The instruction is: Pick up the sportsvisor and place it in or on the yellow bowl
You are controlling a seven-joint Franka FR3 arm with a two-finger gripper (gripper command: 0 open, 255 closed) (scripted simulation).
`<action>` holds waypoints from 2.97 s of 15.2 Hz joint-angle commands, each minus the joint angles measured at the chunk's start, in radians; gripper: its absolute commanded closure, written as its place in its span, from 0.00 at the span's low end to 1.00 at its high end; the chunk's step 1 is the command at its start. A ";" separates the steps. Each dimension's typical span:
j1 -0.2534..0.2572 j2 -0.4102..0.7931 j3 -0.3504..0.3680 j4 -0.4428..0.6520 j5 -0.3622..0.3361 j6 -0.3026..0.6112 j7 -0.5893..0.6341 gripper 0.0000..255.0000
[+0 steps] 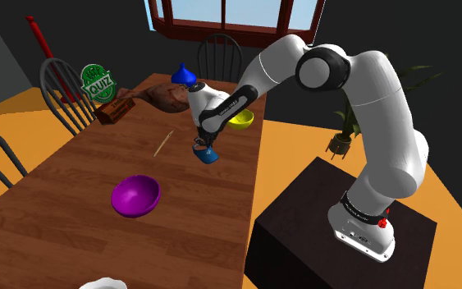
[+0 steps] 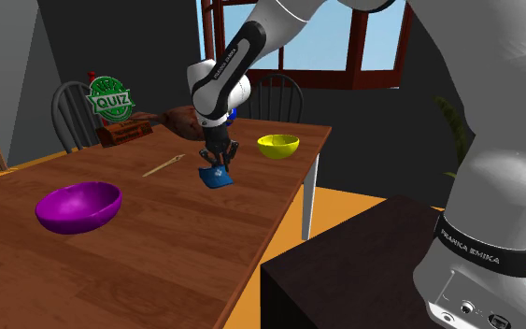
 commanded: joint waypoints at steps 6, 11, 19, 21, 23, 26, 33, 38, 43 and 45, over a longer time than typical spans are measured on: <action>-0.009 -0.062 0.015 -0.010 0.019 -0.051 -0.019 1.00; -0.016 -0.106 0.025 -0.010 0.034 -0.093 -0.034 1.00; -0.024 -0.169 0.040 0.003 0.058 -0.166 -0.058 1.00; -0.025 -0.183 0.043 0.008 0.064 -0.185 -0.064 1.00; -0.027 -0.197 0.046 0.014 0.070 -0.204 -0.070 1.00; -0.029 -0.217 0.050 0.026 0.078 -0.234 -0.079 1.00; -0.108 -0.234 0.029 0.031 0.093 -0.235 -0.187 1.00; -0.182 -0.221 0.004 0.061 0.104 -0.231 -0.292 1.00; -0.253 -0.186 -0.018 0.125 0.115 -0.241 -0.397 1.00; -0.280 -0.166 -0.027 0.160 0.120 -0.250 -0.439 1.00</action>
